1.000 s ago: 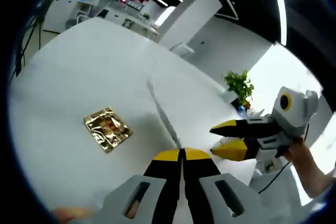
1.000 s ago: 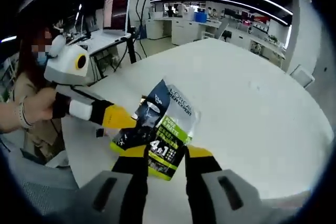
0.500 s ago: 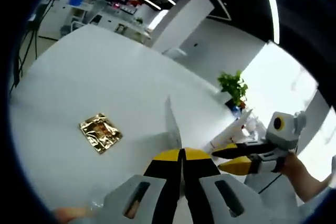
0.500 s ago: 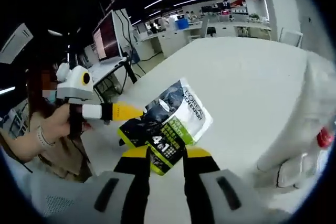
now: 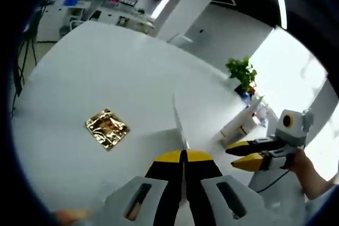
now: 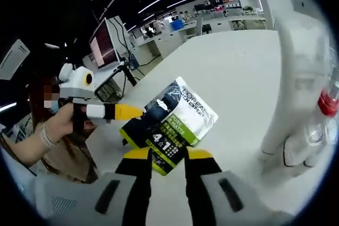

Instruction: Arrange the skincare products in the storage area until every visible bottle or jar stands upright without overlapping.

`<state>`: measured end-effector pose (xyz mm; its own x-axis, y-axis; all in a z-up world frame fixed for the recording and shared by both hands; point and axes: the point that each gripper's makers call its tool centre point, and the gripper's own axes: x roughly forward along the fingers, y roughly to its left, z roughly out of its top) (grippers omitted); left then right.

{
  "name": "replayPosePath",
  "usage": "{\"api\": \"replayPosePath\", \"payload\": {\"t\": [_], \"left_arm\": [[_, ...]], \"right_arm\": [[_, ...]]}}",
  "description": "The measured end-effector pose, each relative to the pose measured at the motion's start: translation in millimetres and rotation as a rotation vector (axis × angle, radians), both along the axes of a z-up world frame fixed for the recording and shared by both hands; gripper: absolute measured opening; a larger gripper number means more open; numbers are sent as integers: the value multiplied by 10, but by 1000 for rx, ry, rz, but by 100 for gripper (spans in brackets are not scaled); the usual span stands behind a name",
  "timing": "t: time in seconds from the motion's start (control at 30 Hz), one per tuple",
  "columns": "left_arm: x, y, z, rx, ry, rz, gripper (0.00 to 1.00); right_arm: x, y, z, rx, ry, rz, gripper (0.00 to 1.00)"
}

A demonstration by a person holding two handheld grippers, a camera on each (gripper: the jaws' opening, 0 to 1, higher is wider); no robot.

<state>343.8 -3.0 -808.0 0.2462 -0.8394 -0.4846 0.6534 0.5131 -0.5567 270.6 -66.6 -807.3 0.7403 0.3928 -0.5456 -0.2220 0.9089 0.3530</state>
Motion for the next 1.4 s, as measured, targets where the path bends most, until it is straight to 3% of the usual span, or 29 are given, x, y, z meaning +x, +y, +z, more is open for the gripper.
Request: {"api": "replayPosePath", "payload": {"t": [0.2, 0.33, 0.43, 0.57, 0.63, 0.67, 0.87, 1.03, 1.2, 1.4], "left_arm": [[-20, 8, -15, 1, 21, -6, 0], [-36, -15, 42, -9, 29, -12, 0], [-36, -45, 81, -11, 31, -15, 0], [-22, -79, 114, -14, 27, -14, 0], [-21, -103, 130, -19, 28, -11, 0], [-19, -113, 129, -19, 27, -8, 0], [-14, -131, 135, -28, 29, 12, 0], [-7, -109, 127, -46, 50, 38, 0], [-14, -82, 123, -66, 63, 60, 0], [-11, -57, 111, -90, 87, 85, 0]], "right_arm": [[19, 50, -154, 7, 54, 13, 31], [8, 92, -253, 77, 87, -7, 33], [-53, 115, -336, 53, 116, 8, 36], [-123, 211, -340, -19, 117, 26, 49], [-114, 215, -357, -138, 95, 52, 55], [-116, 256, -359, -209, 83, 83, 57], [42, 528, -309, -372, -27, 166, 58], [123, 586, -438, -554, -63, 220, 67], [296, 554, -413, -647, -147, 211, 63], [361, 562, -535, -718, -151, 245, 50]]}}
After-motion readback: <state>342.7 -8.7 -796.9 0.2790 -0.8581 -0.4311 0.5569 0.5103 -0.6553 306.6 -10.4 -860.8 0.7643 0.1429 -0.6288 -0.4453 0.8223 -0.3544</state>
